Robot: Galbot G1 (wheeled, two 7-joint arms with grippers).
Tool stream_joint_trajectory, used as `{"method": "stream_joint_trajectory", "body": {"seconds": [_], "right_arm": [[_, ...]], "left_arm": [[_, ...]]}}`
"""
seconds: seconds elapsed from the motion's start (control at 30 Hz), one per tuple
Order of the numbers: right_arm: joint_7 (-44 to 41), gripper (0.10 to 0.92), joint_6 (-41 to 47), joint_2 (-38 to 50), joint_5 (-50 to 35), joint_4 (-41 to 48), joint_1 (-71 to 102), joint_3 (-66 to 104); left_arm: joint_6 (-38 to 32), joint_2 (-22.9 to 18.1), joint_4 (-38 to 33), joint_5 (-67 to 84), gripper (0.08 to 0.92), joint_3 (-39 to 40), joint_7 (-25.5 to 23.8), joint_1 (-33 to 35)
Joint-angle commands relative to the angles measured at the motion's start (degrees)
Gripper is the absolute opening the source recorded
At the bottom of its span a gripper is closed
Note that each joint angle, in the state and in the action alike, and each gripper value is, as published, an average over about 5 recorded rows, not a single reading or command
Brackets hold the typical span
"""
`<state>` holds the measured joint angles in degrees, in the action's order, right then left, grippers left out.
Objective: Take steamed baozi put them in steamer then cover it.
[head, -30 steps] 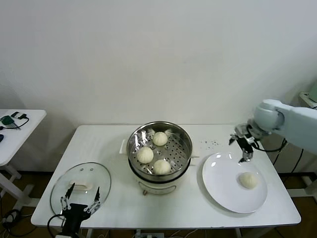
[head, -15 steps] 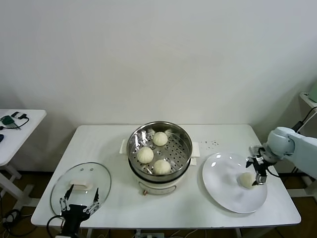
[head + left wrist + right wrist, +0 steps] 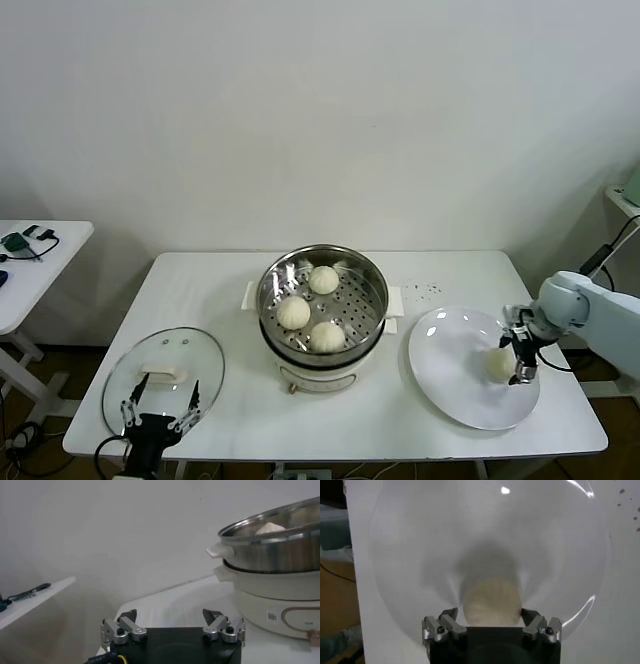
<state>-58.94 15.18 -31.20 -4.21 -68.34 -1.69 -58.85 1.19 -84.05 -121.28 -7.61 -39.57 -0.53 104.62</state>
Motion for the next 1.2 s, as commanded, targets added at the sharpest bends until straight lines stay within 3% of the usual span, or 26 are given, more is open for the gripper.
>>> {"method": "stream_joint_trajectory", "body": {"seconds": [0.03, 0.23, 0.5, 0.87, 1.2], "right_arm": [[-0.15, 0.777, 0.27, -0.74, -0.07, 0.78, 1.22, 1.42], [-0.13, 0.697, 0.45, 0.05, -2.25, -0.53, -5.46, -3.67], [-0.24, 0.670, 1.69, -2.57, -10.72, -1.15, -23.48, -15.58], [0.86, 0.662, 5.23, -20.08, -32.98, -1.38, -52.79, -36.59], [6.41, 0.662, 11.95, -30.00, -46.01, -6.56, -55.60, -39.20]], "left_arm": [[0.04, -0.16, -0.02, -0.15, 0.823, 0.20, 0.01, -0.04], [-0.11, -0.19, -0.05, -0.01, 0.823, 0.31, 0.01, -0.07], [-0.33, 0.33, -0.49, 0.42, 0.823, 0.48, -0.04, 0.39], [-0.43, 0.82, -1.10, -0.10, 0.823, 3.36, -0.09, -0.01], [-0.85, 1.26, -1.39, -0.65, 0.823, 5.37, -0.06, -0.13]]}}
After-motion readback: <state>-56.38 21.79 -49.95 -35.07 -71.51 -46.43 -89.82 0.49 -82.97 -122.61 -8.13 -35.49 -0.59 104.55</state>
